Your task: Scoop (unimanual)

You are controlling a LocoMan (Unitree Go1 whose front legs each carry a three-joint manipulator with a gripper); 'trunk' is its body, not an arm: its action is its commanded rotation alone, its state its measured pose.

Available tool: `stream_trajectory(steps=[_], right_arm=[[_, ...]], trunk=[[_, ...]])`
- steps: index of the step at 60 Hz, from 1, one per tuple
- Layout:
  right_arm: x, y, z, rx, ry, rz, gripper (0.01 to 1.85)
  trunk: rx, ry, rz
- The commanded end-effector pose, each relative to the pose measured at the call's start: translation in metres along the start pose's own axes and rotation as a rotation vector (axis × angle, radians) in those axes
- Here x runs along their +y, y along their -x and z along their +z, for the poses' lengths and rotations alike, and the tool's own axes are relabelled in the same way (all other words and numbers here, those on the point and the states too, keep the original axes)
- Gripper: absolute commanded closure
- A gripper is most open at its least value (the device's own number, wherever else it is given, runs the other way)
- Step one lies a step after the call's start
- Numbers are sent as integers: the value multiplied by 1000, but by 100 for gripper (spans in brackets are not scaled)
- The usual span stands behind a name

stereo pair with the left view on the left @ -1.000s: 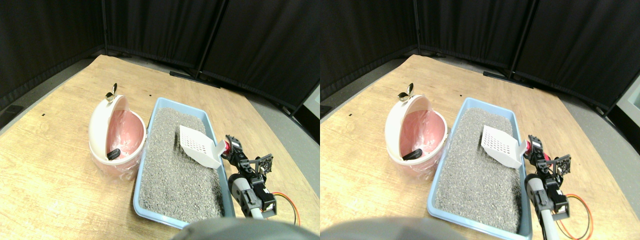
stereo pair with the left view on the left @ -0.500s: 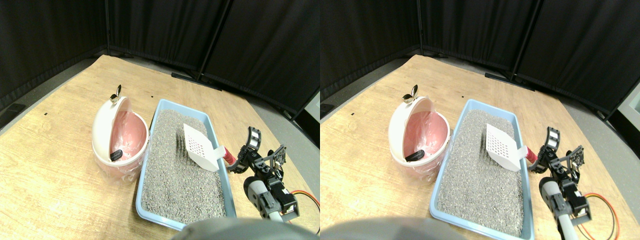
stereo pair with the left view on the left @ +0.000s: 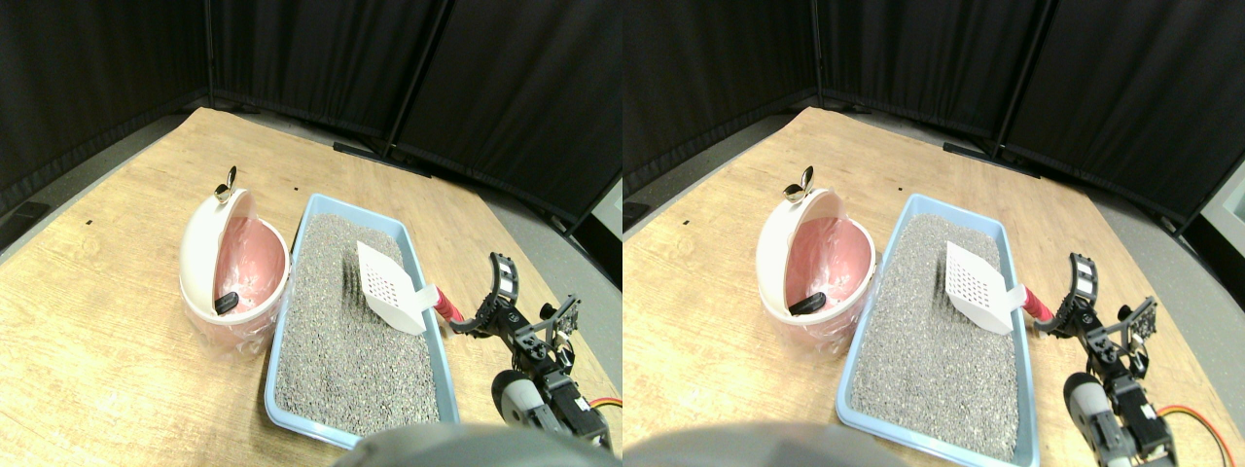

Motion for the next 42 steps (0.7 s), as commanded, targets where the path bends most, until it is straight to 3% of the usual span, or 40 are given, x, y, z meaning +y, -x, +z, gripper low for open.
stream_trajectory(steps=[1,3,5,7,8,15,42], right_arm=[[-1,4,4,-72,-10,53,112],[-2,6,4,-85,-6,68,131],[-2,7,4,-89,-11,71,138],[-3,11,3,-111,-6,55,172],[-3,13,3,-116,2,56,180],[-5,21,3,-162,25,76,180],[-6,66,2,-221,133,68,180]], trunk=[[-12,10,-3],[-12,10,-4],[-12,10,-4],[-13,9,-6],[-13,8,-8],[-13,3,-16],[-9,-14,-43]])
